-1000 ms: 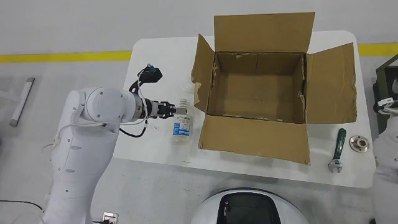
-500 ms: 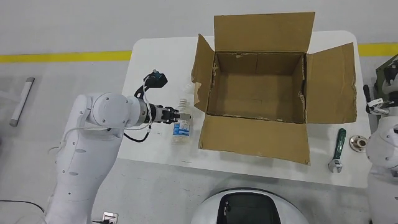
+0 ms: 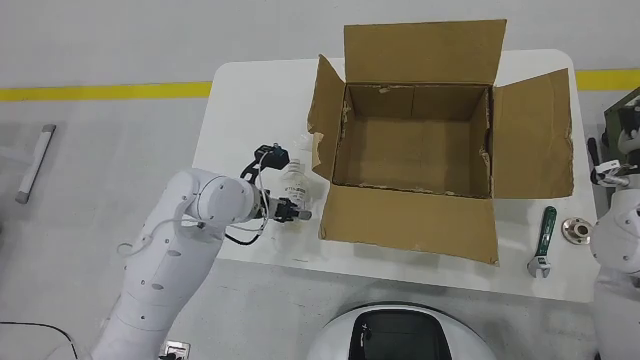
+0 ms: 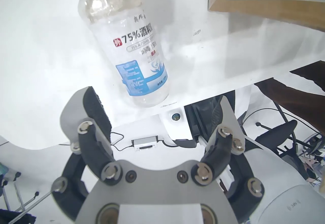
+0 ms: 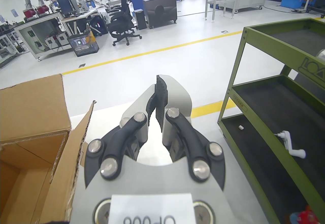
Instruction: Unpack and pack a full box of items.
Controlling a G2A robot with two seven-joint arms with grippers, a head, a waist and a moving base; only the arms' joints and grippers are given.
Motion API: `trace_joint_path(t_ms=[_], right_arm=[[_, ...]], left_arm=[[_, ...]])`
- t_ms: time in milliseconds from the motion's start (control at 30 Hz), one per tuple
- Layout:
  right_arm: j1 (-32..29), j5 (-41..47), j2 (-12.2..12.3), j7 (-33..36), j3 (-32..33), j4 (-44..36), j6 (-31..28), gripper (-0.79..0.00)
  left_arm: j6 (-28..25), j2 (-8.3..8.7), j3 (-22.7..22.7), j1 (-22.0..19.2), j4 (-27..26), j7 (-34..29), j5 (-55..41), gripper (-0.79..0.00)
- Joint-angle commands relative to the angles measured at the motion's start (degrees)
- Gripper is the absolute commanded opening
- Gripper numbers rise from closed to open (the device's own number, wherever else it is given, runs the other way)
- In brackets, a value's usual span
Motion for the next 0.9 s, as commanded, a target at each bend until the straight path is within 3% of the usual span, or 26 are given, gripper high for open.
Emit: trace_joint_path(t_ms=[0,233,567,667,733,800,833,867], right_arm=[[-0.03,-0.11,0.05,0.12,-0.17,-0.05,0.05,-0.785],[0.1,-0.27,0.25,0.41,-0.69,-0.11,0.16,-0.785],[0.1,-0.22,0.57,0.79,-0.72,0.07,-0.01,-0.785],[0.12,-0.24,0.69,2.18,-0.88,0.67,-0.28,-0.785],[0.62,2.36,0.64,4.54,-0.8,0.79,0.95,-0.785],[1.13,4.9,0.62,7.11,-0.42,1.05,2.1,-0.785],[1.69,8.22,0.52,8.57,-0.13,1.11,3.05,-0.785],[2.09,10.76,0.5,9.58,0.27,0.98,3.22,-0.708]], left_arm=[[-1.48,-0.16,1.44,-0.3,0.7,0.66,2.21,0.0],[-2.58,-1.18,5.4,-2.86,4.98,2.74,7.81,0.0],[-1.47,-3.14,8.96,-4.98,10.02,4.46,6.24,0.0],[-1.81,-3.56,9.5,-5.06,11.38,4.98,5.33,-0.129],[-1.92,-3.77,9.64,-5.34,11.96,5.01,4.91,-0.4],[-1.9,-3.93,9.72,-5.45,12.51,5.18,4.78,-0.579],[-1.89,-3.99,9.71,-5.52,12.65,5.27,4.83,-0.745],[-1.88,-4.04,9.7,-5.55,12.75,5.19,4.81,-0.785]])
